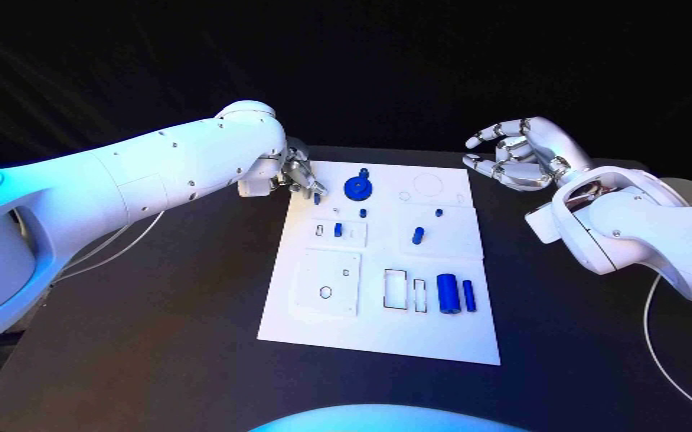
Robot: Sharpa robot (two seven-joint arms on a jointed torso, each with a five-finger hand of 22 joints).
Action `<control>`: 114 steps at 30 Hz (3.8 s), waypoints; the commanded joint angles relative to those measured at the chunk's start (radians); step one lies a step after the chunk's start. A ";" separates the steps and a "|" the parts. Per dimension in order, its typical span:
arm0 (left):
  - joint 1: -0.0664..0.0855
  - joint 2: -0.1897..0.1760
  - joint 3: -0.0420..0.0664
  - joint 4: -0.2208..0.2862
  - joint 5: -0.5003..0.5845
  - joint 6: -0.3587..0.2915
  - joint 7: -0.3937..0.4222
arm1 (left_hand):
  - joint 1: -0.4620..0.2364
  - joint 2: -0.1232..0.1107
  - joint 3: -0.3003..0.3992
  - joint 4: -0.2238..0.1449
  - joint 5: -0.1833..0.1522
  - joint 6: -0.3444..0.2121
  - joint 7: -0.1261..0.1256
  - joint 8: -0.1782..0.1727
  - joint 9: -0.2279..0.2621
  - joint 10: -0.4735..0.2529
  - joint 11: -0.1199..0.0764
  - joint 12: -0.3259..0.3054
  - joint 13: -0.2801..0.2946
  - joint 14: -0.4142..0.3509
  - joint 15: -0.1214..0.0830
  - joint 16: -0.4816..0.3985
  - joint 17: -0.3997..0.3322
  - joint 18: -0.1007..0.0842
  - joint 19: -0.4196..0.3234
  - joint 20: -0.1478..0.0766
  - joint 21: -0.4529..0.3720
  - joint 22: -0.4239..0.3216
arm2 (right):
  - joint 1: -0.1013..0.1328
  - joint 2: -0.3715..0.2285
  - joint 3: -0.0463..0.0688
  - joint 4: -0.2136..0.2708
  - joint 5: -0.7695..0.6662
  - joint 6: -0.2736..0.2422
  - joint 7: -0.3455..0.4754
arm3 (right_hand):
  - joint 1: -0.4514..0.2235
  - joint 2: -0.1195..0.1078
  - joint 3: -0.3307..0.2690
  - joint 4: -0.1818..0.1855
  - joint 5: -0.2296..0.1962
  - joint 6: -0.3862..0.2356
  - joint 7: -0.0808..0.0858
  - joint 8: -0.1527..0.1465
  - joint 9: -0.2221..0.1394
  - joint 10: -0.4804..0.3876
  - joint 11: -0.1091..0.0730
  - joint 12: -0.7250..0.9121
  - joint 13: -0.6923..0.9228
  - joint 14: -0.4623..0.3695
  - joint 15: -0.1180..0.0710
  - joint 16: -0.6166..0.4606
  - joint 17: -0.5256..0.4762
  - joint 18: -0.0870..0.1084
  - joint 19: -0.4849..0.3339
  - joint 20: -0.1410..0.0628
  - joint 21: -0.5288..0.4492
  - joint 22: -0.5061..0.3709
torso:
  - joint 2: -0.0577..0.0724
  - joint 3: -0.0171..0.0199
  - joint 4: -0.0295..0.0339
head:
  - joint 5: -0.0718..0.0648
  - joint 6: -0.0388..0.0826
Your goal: Assemble the parts on the task board
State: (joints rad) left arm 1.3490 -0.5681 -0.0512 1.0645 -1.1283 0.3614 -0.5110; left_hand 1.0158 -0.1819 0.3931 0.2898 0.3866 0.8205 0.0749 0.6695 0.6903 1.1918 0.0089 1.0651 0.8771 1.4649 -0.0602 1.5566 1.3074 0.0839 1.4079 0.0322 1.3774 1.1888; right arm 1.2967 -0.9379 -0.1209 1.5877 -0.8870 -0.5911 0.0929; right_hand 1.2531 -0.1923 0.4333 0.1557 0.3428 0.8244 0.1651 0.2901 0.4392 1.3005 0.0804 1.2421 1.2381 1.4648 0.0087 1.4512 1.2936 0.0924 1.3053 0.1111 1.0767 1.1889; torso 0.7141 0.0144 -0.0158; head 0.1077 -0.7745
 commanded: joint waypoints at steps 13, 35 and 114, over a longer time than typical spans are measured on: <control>0.000 0.004 -0.001 0.001 0.044 0.022 0.016 | 0.084 0.023 0.008 -0.005 -0.002 0.004 0.008 -0.009 -0.009 -0.015 0.000 -0.004 -0.004 0.099 0.006 0.000 0.244 -0.006 -0.003 0.011 -0.005 -0.001 | -0.001 0.005 0.000 -0.002 -0.003 0.005 0.007 | -0.003 -0.007 0.003 0.003 0.007 -0.004 -0.002 0.004 0.001 -0.002 -0.005 -0.006 -0.001 0.036 -0.008 -0.004 0.000 0.020 -0.004 -0.005 -0.003 -0.002 | 0.000 0.0009 0.0002 | 0.002 -0.003; 0.000 -0.023 0.000 0.035 0.150 -0.047 0.033 | 0.279 0.044 0.273 -0.130 -0.012 -0.021 0.002 0.062 0.036 -0.003 -0.008 0.002 -0.005 0.099 -0.001 0.000 0.243 -0.006 -0.003 0.009 -0.002 0.007 | -0.002 0.004 0.000 -0.005 -0.003 0.008 0.005 | -0.003 -0.007 0.005 0.004 0.009 -0.005 -0.002 0.007 0.001 0.000 -0.005 -0.004 0.000 0.036 -0.009 -0.005 0.000 0.019 -0.002 -0.006 -0.004 -0.001 | -0.001 -0.0002 0.0027 | 0.004 -0.007; -0.070 -0.202 -0.008 0.385 -0.002 -0.116 0.008 | 0.166 -0.028 0.446 -0.193 -0.007 0.010 -0.024 0.141 0.067 0.089 -0.032 0.098 0.098 0.100 -0.021 0.000 0.243 -0.013 0.017 -0.004 0.020 0.047 | -0.008 0.003 -0.001 -0.012 -0.001 0.012 0.005 | -0.006 -0.007 0.006 0.005 0.011 -0.006 -0.002 0.009 0.000 -0.004 -0.005 -0.009 -0.006 0.035 -0.009 -0.008 -0.004 0.020 -0.004 -0.006 -0.013 -0.006 | -0.002 -0.0001 0.0018 | 0.015 -0.027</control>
State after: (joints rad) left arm 1.2798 -0.7734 -0.0591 1.4450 -1.1141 0.2157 -0.5010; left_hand 1.1863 -0.2162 0.7038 0.2277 0.3773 0.8229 0.0689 0.8039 0.7396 1.2726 -0.0212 1.1560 0.9733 1.4650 -0.0748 1.5566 1.3074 0.0840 1.4187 0.0288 1.3930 1.2353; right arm 1.2898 -0.9352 -0.1216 1.5747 -0.8842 -0.5891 0.0920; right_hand 1.2531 -0.1923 0.4360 0.1585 0.3483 0.8244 0.1652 0.2940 0.4390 1.3005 0.0804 1.2382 1.2328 1.4648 0.0087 1.4453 1.2908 0.0923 1.3017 0.1074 1.0707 1.1835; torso 0.7121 0.0141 -0.0133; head 0.1220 -0.8011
